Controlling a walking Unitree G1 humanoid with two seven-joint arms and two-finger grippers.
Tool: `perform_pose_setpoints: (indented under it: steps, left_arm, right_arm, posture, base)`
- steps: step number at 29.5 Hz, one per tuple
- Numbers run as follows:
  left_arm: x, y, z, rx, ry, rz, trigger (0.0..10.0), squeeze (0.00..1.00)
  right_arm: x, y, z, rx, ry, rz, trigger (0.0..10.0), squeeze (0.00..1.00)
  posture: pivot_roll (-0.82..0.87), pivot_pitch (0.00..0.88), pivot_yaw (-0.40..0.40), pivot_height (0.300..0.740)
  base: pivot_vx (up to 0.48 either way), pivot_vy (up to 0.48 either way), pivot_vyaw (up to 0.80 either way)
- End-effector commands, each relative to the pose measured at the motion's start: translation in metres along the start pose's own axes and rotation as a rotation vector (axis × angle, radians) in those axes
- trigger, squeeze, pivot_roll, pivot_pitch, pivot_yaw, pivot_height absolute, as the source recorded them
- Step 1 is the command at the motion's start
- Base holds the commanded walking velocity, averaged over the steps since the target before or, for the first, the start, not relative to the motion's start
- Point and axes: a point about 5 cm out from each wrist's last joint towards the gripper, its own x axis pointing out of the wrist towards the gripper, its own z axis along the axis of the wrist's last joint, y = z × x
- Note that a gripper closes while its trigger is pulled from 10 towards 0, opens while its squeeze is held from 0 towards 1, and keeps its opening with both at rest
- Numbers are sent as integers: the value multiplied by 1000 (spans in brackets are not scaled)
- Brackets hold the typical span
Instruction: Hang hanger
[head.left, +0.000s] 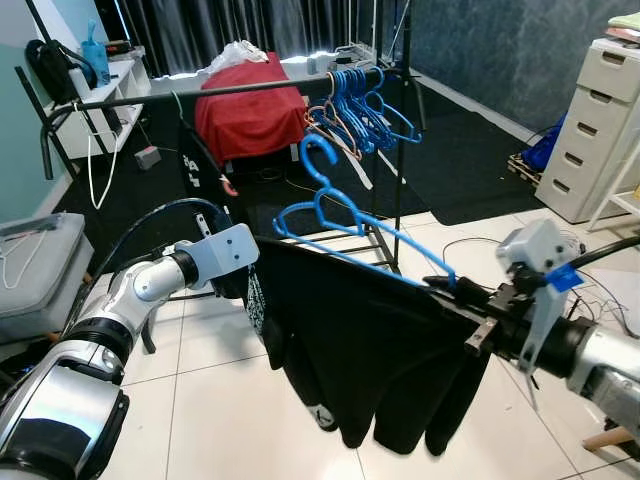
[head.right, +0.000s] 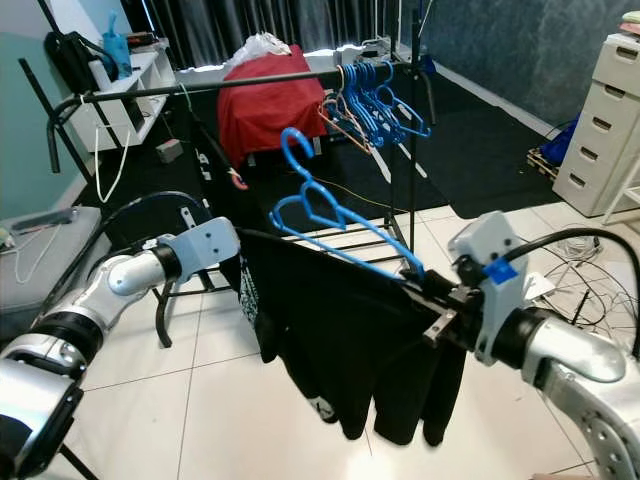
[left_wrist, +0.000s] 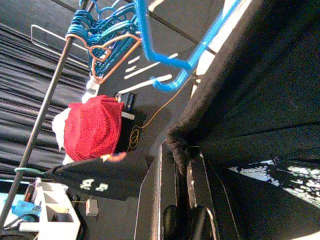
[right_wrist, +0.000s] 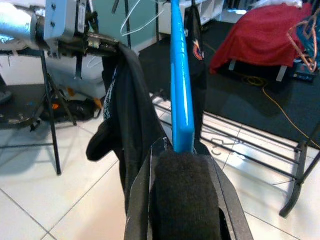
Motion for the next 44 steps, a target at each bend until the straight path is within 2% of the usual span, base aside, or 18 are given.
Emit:
perform_pose_setpoints:
  steps: [1, 8, 9, 12, 14, 15, 16, 17, 18, 19, 20, 22, 24, 31, 32, 35, 38, 44]
  left_arm:
    - [-20, 13, -25, 5, 145, 34, 10000, 0]
    - [-24, 12, -27, 20, 141, -3, 10000, 0]
    - [-24, 11, -24, 68, 116, -44, 10000, 0]
    - [-23, 10, -17, 125, 56, -99, 10000, 0]
    - [-23, 10, -17, 125, 56, -99, 10000, 0]
    - [-23, 11, -13, 98, 24, -118, 10000, 0]
    - [-21, 14, -10, -33, -13, -137, 10000, 0]
    - [-21, 14, -10, -33, -13, -137, 10000, 0]
    - [-22, 17, -9, -210, -57, -186, 10000, 0]
    - [-22, 17, -9, -210, -57, -186, 10000, 0]
    - [-25, 19, -8, -391, -125, -250, 10000, 0]
    - [-31, 20, -8, -579, -222, -355, 10000, 0]
    - [-41, 18, -13, -654, -226, -463, 10000, 0]
    - [-54, 5, -29, -603, -64, -577, 10000, 0]
    - [-63, -6, -39, -558, 34, -661, 10000, 0]
    - [-70, -14, -41, -589, 28, -740, 10000, 0]
    - [-77, -6, -28, -838, -237, -718, 10000, 0]
    - [-86, 14, -19, -1048, -455, -613, 10000, 0]
  right_arm:
    - [-13, -2, 14, -25, -76, -13, 10000, 0]
    - [-24, 12, 21, 9, -125, 121, 10000, 0]
    - [-32, 27, 15, 59, -93, 251, 10000, 0]
    - [-40, 45, 2, 144, -23, 397, 10000, 0]
    - [-40, 45, 2, 144, -23, 397, 10000, 0]
    - [-41, 49, -3, 168, 2, 418, 10000, 0]
    - [-38, 47, -8, 177, 27, 397, 10000, 0]
    - [-38, 47, -8, 177, 27, 397, 10000, 0]
    - [-36, 44, -12, 181, 48, 366, 10000, 0]
    - [-36, 44, -12, 181, 48, 366, 10000, 0]
    - [-35, 39, -15, 178, 62, 327, 10000, 0]
    - [-34, 31, -16, 174, 62, 276, 10000, 0]
    - [-37, 20, -10, 165, 21, 231, 10000, 0]
    - [-40, 8, 3, 144, -62, 192, 10000, 0]
    - [-42, 3, 11, 129, -108, 171, 10000, 0]
    - [-43, -1, 18, 125, -156, 159, 10000, 0]
    - [-45, 4, 19, 162, -184, 237, 10000, 0]
    - [-51, 9, 14, 215, -167, 317, 10000, 0]
  posture:
    - [-270, 0, 122, 740]
    - [-278, 0, 124, 740]
    - [-281, 0, 122, 740]
    - [-281, 0, 122, 740]
    - [-281, 0, 122, 740]
    - [-283, 0, 121, 740]
    - [-283, 0, 121, 740]
    - [-283, 0, 121, 740]
    - [-282, 0, 120, 740]
    - [-282, 0, 120, 740]
    - [-281, 0, 120, 740]
    - [-277, 0, 121, 740]
    - [-273, 0, 123, 740]
    - [-268, 0, 124, 740]
    - [-265, 0, 125, 740]
    - [-254, 0, 122, 740]
    - [-254, 0, 120, 740]
    - [-258, 0, 123, 740]
  base:
    - [0, 0, 0]
    - [0, 0, 0]
    - [0, 0, 0]
    - [0, 0, 0]
    - [0, 0, 0]
    - [0, 0, 0]
    - [0, 0, 0]
    - [0, 0, 0]
    - [0, 0, 0]
    - [0, 0, 0]
    - [0, 0, 0]
    - [0, 0, 0]
    - [0, 0, 0]
    - [0, 0, 0]
    - [0, 0, 0]
    - [0, 0, 0]
    - [0, 0, 0]
    - [0, 0, 0]
